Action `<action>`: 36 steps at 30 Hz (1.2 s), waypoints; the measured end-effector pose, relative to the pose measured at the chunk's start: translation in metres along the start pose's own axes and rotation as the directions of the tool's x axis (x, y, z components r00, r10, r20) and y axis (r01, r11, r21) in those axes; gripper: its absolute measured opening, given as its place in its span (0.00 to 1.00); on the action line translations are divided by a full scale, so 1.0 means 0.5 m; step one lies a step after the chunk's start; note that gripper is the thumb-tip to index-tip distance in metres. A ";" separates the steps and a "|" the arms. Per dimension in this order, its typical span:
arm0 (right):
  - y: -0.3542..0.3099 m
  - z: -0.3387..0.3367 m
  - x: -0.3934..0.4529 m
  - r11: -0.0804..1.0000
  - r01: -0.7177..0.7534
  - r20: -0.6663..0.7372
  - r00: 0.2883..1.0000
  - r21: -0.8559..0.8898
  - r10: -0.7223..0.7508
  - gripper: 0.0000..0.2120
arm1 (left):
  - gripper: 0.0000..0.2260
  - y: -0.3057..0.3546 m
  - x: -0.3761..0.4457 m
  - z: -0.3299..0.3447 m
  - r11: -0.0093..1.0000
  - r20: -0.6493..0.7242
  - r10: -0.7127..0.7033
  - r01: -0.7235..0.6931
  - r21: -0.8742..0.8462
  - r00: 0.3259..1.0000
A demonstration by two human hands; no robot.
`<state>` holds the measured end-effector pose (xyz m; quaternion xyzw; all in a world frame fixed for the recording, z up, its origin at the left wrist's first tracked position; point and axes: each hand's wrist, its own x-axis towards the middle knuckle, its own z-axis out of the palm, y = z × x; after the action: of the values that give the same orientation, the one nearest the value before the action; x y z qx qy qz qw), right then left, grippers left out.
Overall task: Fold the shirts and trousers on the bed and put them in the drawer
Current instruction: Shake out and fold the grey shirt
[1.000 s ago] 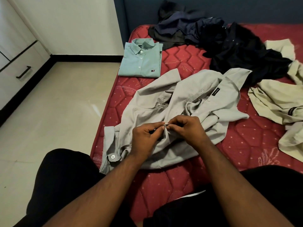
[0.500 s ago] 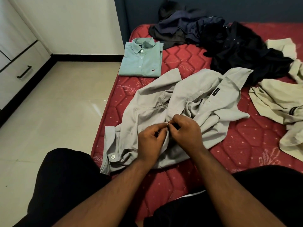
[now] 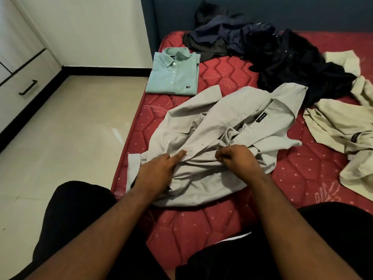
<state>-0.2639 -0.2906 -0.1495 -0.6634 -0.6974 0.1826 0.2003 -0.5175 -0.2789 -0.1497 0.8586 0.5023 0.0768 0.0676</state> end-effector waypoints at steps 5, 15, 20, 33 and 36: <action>-0.012 0.021 0.000 0.990 0.067 -0.089 0.993 -0.124 -0.078 0.10 | 0.17 0.039 0.038 -0.027 0.998 -0.044 -0.039 0.036 -0.054 0.998; -0.014 0.045 -0.001 0.902 0.017 -0.015 1.000 -0.432 -0.026 0.11 | 0.06 0.102 0.146 0.007 0.977 0.094 -0.133 0.146 -0.152 0.987; -0.017 0.040 0.002 0.914 0.070 -0.114 0.985 -0.400 -0.126 0.07 | 0.10 0.088 0.135 0.027 0.918 -0.093 -0.159 0.113 -0.380 0.983; -0.019 0.002 0.000 0.976 0.213 -0.404 0.891 -0.036 -0.209 0.10 | 0.05 0.110 0.158 0.014 0.671 0.077 -0.278 0.250 -0.698 0.958; -0.027 -0.014 0.002 0.966 0.259 -0.411 0.883 0.023 -0.227 0.06 | 0.05 0.112 0.156 0.011 0.286 0.186 -0.306 0.276 -0.918 0.934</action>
<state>-0.2716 -0.2906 -0.1366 -0.5857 -0.7109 0.0415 0.3871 -0.4307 -0.2383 -0.1392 0.5578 0.5158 0.3465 0.5503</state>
